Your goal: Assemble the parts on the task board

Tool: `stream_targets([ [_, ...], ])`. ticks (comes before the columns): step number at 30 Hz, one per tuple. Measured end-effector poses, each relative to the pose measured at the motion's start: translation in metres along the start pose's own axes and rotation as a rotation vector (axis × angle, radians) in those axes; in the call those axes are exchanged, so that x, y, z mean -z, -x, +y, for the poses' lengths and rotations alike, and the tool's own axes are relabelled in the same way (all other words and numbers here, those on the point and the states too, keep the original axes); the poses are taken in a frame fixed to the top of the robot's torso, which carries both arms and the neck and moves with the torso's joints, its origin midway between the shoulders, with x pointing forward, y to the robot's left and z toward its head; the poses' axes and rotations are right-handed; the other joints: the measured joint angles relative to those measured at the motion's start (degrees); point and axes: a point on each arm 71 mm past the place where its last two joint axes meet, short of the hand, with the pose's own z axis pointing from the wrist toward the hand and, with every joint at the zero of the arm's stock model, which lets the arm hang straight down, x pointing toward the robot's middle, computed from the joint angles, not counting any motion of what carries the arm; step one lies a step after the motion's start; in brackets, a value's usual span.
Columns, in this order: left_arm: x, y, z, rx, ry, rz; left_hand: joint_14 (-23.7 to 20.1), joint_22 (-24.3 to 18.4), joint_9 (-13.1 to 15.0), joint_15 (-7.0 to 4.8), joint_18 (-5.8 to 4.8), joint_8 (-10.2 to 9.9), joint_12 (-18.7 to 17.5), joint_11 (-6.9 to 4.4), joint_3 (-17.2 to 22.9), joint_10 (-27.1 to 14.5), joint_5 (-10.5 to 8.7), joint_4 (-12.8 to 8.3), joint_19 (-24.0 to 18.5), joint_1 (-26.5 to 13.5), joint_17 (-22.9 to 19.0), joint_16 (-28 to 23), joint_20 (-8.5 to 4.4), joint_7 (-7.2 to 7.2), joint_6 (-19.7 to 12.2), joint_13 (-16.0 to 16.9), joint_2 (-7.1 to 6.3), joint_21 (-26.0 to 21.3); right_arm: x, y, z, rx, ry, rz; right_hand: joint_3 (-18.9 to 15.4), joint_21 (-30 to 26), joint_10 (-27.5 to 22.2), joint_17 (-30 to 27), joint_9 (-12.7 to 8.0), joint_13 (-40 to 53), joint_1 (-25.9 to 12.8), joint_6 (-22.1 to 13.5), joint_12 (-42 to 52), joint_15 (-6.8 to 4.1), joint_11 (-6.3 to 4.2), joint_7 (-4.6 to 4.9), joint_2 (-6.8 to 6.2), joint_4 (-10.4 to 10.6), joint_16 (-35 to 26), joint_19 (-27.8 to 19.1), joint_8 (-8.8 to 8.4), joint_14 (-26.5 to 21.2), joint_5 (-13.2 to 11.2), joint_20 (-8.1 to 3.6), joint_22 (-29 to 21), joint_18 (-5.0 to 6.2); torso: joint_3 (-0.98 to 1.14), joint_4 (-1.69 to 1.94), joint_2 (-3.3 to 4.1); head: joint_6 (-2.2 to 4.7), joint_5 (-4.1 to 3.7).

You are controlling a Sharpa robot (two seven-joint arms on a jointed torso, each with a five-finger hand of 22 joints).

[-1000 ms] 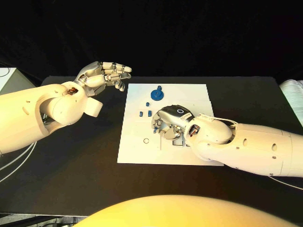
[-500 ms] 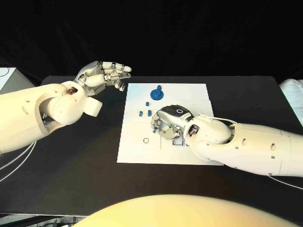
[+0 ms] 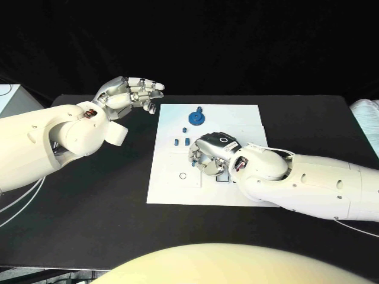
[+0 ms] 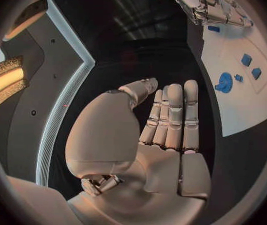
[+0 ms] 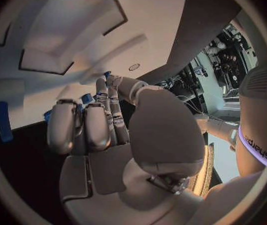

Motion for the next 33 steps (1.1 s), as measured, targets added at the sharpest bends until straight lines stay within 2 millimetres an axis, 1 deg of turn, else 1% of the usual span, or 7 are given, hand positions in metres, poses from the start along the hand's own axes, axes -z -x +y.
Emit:
stream_targets([
  [4, 0.0, 0.0, 0.0, 0.0, 0.001, 0.0, 0.0, 0.0, 0.0, 0.0, 0.0, 0.0, 0.0, 0.0, 0.0, 0.0, 0.0, 0.0, 0.0, 0.0, 0.0, 0.0, 0.0, 0.0, 0.0, 0.0, 0.0, 0.0, 0.0, 0.0, 0.0, 0.002, 0.002, 0.0, 0.0, -1.2, -0.5, -0.4, 0.5, -0.2, 0.0, -1.2, -0.4, 0.12, -0.44, 0.72, -0.01, 0.0, 0.0, -0.5, -0.05, -0.1, 0.0, 0.55, -1.2, 0.01, -0.01, -0.01, 0.0, 0.0, 0.0],
  [9, 0.0, 0.0, 0.0, 0.0, 0.002, 0.0, 0.0, 0.0, 0.0, 0.0, 0.0, 0.0, 0.0, 0.0, 0.0, 0.0, 0.0, 0.0, 0.0, 0.0, 0.0, 0.0, 0.0, 0.0, 0.0, 0.0, 0.0, 0.0, 0.0, -0.002, -0.001, -0.001, 0.006, 0.001, -2.3, -7.6, -8.6, -3.0, 0.5, -2.3, -3.9, -4.4, -0.4, 1.54, 0.83, 1.64, -2.39, 0.8, -1.2, -4.6, -2.0, -0.2, -0.3, 1.86, -7.0, 0.0, 0.0, -0.04, -0.02, 0.0, 0.03],
  [11, 0.0, 0.0, 0.0, 0.0, 0.002, 0.0, 0.0, 0.0, 0.0, 0.0, 0.0, 0.0, 0.0, 0.0, 0.0, 0.0, 0.0, 0.0, 0.0, 0.0, 0.0, 0.0, 0.0, 0.0, 0.0, 0.0, 0.0, 0.0, 0.001, -0.003, 0.0, -0.004, 0.008, 0.002, -4.0, -10.8, -11.5, -5.2, 0.1, -2.4, -3.5, -5.7, -0.4, 2.09, 1.36, 1.7, -3.29, 0.9, -2.8, -6.5, -2.98, -0.5, -0.6, 2.31, -9.8, 0.95, 0.01, -0.07, -0.04, 0.0, 0.03],
  [18, 0.0, 0.0, 0.0, 0.0, 0.005, 0.001, 0.0, -0.1, 0.0, 0.0, -0.01, 0.2, 0.0, -0.22, -0.3, -0.2, 0.0, 0.0, 0.2, 0.2, -0.1, 0.0, -0.21, -0.2, -0.2, 0.0, 0.24, 0.0, 0.003, -0.002, -0.001, -0.015, 0.012, -0.017, -7.9, -14.3, -15.5, -7.6, -0.4, -2.2, -2.5, -7.4, 0.9, 2.82, 1.99, 2.37, -4.24, 1.0, -3.7, -7.7, -4.77, -1.5, -0.4, 2.97, -12.6, 0.94, 0.05, -0.05, -0.05, -0.01, -0.1],
  [23, 0.0, 0.0, 0.001, 0.001, 0.008, 0.003, 0.0, -0.1, 0.0, 0.0, -0.01, 0.2, 0.0, -0.21, -0.3, -0.2, 0.0, 0.0, 0.2, 0.2, -0.1, 0.0, -0.21, -0.2, -0.2, 0.0, 0.24, 0.0, 0.006, 0.001, -0.003, -0.024, 0.011, -0.04, -10.1, -15.0, -16.6, -8.2, -0.6, -2.1, -1.5, -8.0, 1.7, 2.82, 2.26, 2.55, -3.65, 1.4, -3.7, -7.7, -5.37, -1.5, -0.3, 2.97, -13.1, 0.94, 0.07, -0.04, -0.05, -0.01, -0.17],
  [26, 0.0, 0.001, 0.001, 0.001, 0.009, 0.003, 0.0, -0.1, 0.0, 0.0, 0.0, 0.2, 0.0, -0.21, -0.3, -0.2, 0.0, 0.0, 0.2, 0.2, -0.1, 0.0, -0.21, -0.21, -0.2, 0.0, 0.24, 0.0, 0.01, 0.003, -0.004, -0.029, 0.009, -0.054, -10.4, -15.0, -16.6, -8.3, -0.6, -2.1, -1.5, -8.0, 2.0, 3.02, 2.26, 2.55, -3.65, 1.4, -3.7, -7.7, -5.37, -1.7, -0.3, 2.97, -13.2, 1.83, 0.09, -0.04, -0.03, -0.01, -0.24],
  [33, 0.0, 0.001, 0.001, 0.001, 0.012, 0.004, 0.0, -0.1, 0.0, 0.0, -0.01, 0.2, 0.0, -0.21, -0.3, -0.2, 0.0, 0.0, 0.6, 0.2, -0.1, 0.0, -0.2, -0.2, -0.2, 0.0, 0.24, 0.0, 0.027, 0.017, -0.015, -0.047, -0.015, -0.098, -11.6, -13.2, -16.8, -6.9, -0.7, -1.8, -0.6, -7.9, 4.4, 2.68, 2.04, 2.5, -3.21, 2.0, -2.1, -6.6, -5.64, -1.3, 0.4, 2.9, -11.1, 1.82, 0.08, -0.05, -0.05, 0.16, -0.42],
])
